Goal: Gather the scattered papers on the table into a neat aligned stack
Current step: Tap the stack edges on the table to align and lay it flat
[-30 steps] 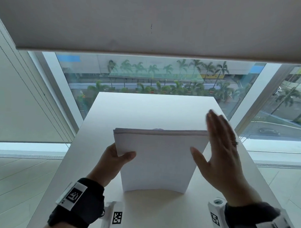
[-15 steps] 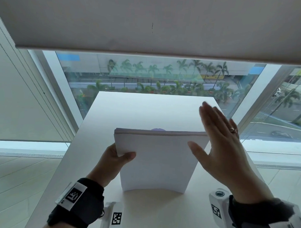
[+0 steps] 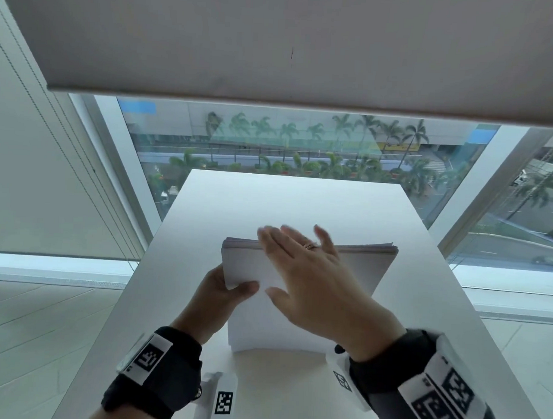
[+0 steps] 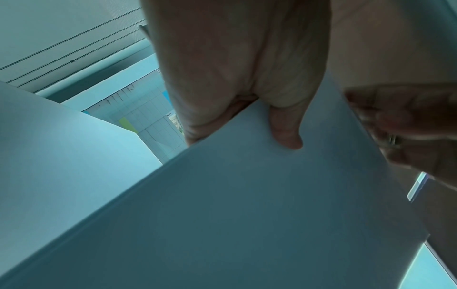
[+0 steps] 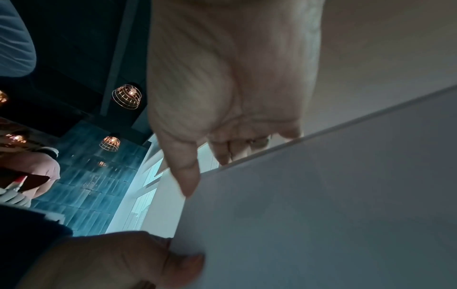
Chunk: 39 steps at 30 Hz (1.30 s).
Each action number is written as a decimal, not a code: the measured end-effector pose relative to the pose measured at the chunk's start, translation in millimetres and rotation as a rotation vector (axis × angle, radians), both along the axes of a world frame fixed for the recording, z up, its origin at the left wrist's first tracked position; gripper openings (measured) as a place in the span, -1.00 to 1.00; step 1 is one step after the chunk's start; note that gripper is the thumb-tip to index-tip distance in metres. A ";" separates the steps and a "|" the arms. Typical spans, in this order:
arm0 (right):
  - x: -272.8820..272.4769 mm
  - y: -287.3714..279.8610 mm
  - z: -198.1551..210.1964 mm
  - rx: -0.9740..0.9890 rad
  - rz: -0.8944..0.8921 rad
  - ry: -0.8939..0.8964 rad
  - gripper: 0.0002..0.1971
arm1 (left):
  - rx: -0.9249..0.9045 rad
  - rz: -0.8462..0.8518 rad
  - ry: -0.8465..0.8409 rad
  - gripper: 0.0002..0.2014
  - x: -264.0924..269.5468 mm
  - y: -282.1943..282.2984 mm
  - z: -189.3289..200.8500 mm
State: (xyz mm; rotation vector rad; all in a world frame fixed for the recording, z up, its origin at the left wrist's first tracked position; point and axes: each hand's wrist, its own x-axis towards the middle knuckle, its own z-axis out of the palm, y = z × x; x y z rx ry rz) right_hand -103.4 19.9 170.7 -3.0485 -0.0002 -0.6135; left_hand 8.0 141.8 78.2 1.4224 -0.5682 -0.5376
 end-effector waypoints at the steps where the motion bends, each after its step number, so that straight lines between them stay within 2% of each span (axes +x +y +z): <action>1: 2.4 1.6 0.2 -0.003 0.013 -0.007 -0.25 | -0.001 0.000 -0.007 -0.79 -0.1 0.1 -0.2; 5: 9.4 13.3 16.3 0.051 -0.004 -0.062 -0.16 | 0.016 -0.011 -0.041 -0.86 -0.3 -0.4 1.0; 9: 19.9 24.7 14.0 0.084 0.103 0.204 -0.28 | 0.001 -0.020 -0.008 -0.65 -0.5 -0.6 3.9; 10: 19.4 25.2 14.8 0.112 0.100 0.206 -0.31 | 0.003 -0.019 -0.005 -0.67 0.0 -0.2 4.2; 13: 15.4 19.4 21.7 0.124 0.030 0.066 -0.30 | 0.029 -0.007 -0.027 -0.81 1.2 0.5 2.7; 17: 1.7 1.3 18.2 0.109 -0.021 0.214 -0.30 | 0.039 -0.002 -0.015 -0.79 1.2 1.8 1.3; 21: -29.3 -26.0 18.2 0.166 -0.243 -0.005 -0.28 | 0.042 0.001 -0.014 -0.78 0.5 1.0 0.6; 25: -50.6 -47.9 5.5 0.131 -0.367 0.134 -0.28 | 0.035 0.005 0.008 -0.76 2.3 -0.7 -0.5; 26: -55.6 -52.5 2.5 0.118 -0.372 0.088 -0.30 | 0.036 0.008 0.006 -0.76 2.6 -0.7 -0.4; 28: -64.0 -57.8 3.1 0.194 -0.399 -0.128 -0.32 | 0.039 0.013 0.004 -0.76 3.3 -1.1 -1.4; 30: -68.0 -63.1 3.7 0.256 -0.416 -0.206 -0.29 | 0.044 0.013 0.004 -0.76 2.7 -0.8 -1.5; 34: -68.2 -69.9 -17.8 0.280 -0.404 0.059 -0.25 | 0.041 0.008 -0.002 -0.78 1.7 -0.7 0.5; 35: -69.7 -73.0 -22.3 0.300 -0.387 0.023 -0.24 | 0.038 0.011 -0.003 -0.78 1.6 -0.8 1.1; 37: -72.5 -79.8 -23.6 0.399 -0.404 -0.195 -0.21 | 0.032 0.015 -0.005 -0.79 1.2 -0.7 1.1; 39: -75.3 -88.9 -25.2 0.621 -0.477 -0.312 -0.11 | 0.033 0.017 -0.006 -0.80 0.3 -0.1 0.7</action>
